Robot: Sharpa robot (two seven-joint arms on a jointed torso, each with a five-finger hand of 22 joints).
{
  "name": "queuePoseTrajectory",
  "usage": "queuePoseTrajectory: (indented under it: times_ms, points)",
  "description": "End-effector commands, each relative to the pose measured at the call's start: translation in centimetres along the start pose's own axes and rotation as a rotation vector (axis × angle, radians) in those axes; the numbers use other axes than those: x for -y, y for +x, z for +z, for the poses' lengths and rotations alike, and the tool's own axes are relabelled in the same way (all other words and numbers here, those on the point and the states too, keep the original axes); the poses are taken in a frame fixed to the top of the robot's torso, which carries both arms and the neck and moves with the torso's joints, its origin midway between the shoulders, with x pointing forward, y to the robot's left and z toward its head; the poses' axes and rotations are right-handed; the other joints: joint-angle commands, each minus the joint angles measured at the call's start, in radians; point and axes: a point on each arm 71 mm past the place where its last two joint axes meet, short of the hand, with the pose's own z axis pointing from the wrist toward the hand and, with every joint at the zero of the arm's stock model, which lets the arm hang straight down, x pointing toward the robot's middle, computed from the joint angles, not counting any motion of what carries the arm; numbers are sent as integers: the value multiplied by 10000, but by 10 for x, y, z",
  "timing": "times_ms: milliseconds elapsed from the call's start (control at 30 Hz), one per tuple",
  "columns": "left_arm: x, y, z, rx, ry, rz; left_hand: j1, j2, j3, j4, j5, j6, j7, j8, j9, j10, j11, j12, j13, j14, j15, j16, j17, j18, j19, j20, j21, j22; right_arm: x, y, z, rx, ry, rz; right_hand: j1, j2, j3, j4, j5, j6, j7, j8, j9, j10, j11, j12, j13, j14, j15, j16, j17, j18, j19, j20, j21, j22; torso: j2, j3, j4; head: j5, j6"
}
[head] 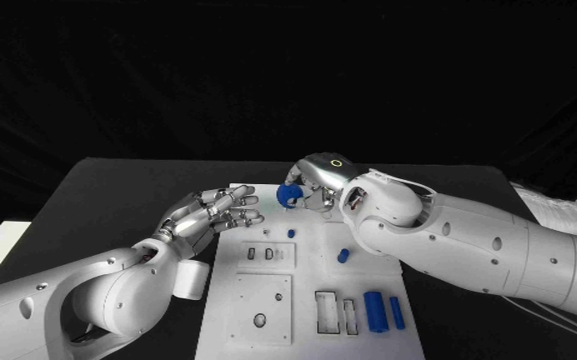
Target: Assemble the parts on the task board
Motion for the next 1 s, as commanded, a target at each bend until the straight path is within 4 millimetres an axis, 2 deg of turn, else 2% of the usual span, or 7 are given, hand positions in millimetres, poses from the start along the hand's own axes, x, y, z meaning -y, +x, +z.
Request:
queuePoseTrajectory:
  times_ms: [33, 167, 333, 567, 800, 933, 1000]
  points:
    - [0, 3, 0, -167, 22, -80, 78, 39, 38, -18, 21, 10, 26, -68, -1, -57, -6, -61, -1, -25, 41, -60, 14, 37, -11, 29, -65, -16, -5, 8, 3, -71, -56, -372, -23, 10, 90, -8, -65, 275, -209, -59, 38, 1057, -51, 34, 2634, 1029, -88, 61, 2483, -202, 254, -77, 40, 216, 3, 5, 0, 15, -13]
    - [0, 4, 1, -202, 23, -95, 78, 39, 38, -18, 21, 10, 26, -68, -1, -57, -6, -61, -1, -25, 41, -60, 14, 37, -11, 29, -65, -16, -11, 17, 8, -382, -104, -394, -21, 11, 106, -24, -78, 274, -208, -64, 37, 1051, -50, 24, 2625, 1030, -87, 63, 2486, -203, 254, -77, 41, 217, 2, 5, 16, 37, -59]
    - [0, 4, 1, -220, 25, -103, 83, 41, 49, -25, 20, 13, 25, -70, -1, -55, -7, -61, -1, -26, 41, -65, 17, 37, -12, 29, -67, -19, -13, 27, 11, -778, -137, -434, -24, 7, 119, -38, -90, 267, -203, -72, 35, 1041, -48, 7, 2611, 1031, -87, 64, 2491, -202, 252, -77, 38, 214, 7, 18, -20, 98, -83]
    - [0, 4, 0, -205, 31, -96, 83, 41, 49, -25, 20, 13, 25, -70, -1, -55, -7, -61, -1, -26, 41, -65, 17, 37, -12, 29, -67, -19, -12, 34, 12, -1096, -2, -570, -110, -43, 132, -61, -136, 230, -177, -114, 24, 993, -26, -75, 2542, 1030, -73, 63, 2487, -199, 243, -70, 28, 195, 12, 26, -40, 71, -64]
    - [0, 4, 0, -214, 14, -100, 83, 41, 49, -25, 20, 13, 25, -70, -1, -55, -7, -61, -1, -26, 41, -65, 17, 37, -12, 29, -67, -19, -11, 34, 12, -979, 268, -753, -355, -179, 118, -63, -335, 3, -80, -289, -31, 852, 54, -315, 2347, 1020, -10, 46, 2444, -187, 211, -25, -11, 124, 7, 26, -18, 48, -60]
    - [0, 4, 0, -243, -49, -112, 83, 38, 57, -30, 18, 14, 25, -73, -1, -54, -7, -63, -1, -30, 41, -72, 19, 37, -13, 29, -69, -22, -11, 33, 14, -784, 357, -676, -825, -191, 7, 214, -1390, -728, 127, -744, -116, 516, 241, -877, 1906, 1028, 146, 60, 2484, -180, 179, 96, -48, 61, 8, 25, -27, 41, -41]
    - [0, 4, 0, -252, -63, -116, 81, 37, 58, -30, 17, 14, 26, -74, -1, -55, -7, -63, -1, -31, 42, -74, 20, 36, -14, 30, -70, -23, -11, 34, 14, -765, 367, -646, -982, -243, -49, 361, -1699, -937, 196, -839, -105, 439, 303, -1007, 1808, 1032, 206, 66, 2501, -179, 174, 157, -50, 60, 10, 27, -28, 40, -32]
